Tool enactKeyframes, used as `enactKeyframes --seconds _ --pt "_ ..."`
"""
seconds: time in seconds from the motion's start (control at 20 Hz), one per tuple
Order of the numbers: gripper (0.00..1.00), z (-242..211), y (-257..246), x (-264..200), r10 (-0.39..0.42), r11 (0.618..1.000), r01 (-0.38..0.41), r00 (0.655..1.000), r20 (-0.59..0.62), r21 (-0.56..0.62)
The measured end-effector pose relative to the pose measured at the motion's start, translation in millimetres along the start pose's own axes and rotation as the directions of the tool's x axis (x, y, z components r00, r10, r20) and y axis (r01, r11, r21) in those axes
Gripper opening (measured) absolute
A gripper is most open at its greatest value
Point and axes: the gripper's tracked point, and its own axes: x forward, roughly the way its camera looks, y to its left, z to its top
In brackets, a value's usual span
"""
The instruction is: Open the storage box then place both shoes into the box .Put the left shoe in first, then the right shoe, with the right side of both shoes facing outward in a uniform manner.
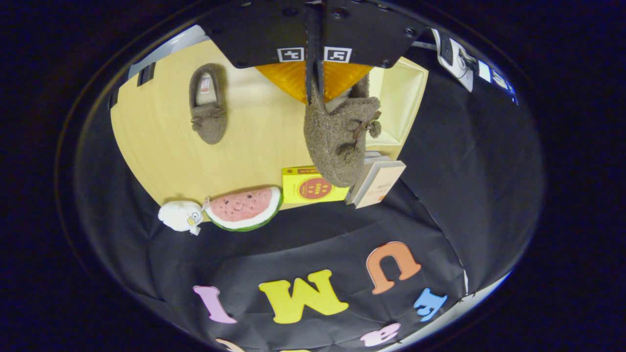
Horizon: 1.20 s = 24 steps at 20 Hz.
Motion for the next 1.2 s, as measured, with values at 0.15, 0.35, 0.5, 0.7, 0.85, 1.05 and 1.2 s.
enactKeyframes --seconds 0.15,0.35,0.5,0.7,0.85,1.05,1.2 --pt "0.0 -4 50 10 0.035 0.999 -0.035 0.999 -0.004 -0.015" --pt "0.0 -20 100 47 0.061 0.998 -0.061 0.998 -0.033 -0.006" --pt "0.0 -46 122 87 0.052 0.999 -0.051 0.996 -0.074 0.013" --pt "0.0 -85 141 131 0.043 0.999 -0.039 0.991 -0.126 0.032" --pt "0.0 -112 145 160 0.005 1.0 0.0 0.986 -0.164 0.029" --pt "0.0 -135 150 186 -0.041 0.999 0.041 0.974 -0.221 -0.005" --pt "0.0 -140 150 194 -0.062 0.998 0.06 0.97 -0.235 -0.014"
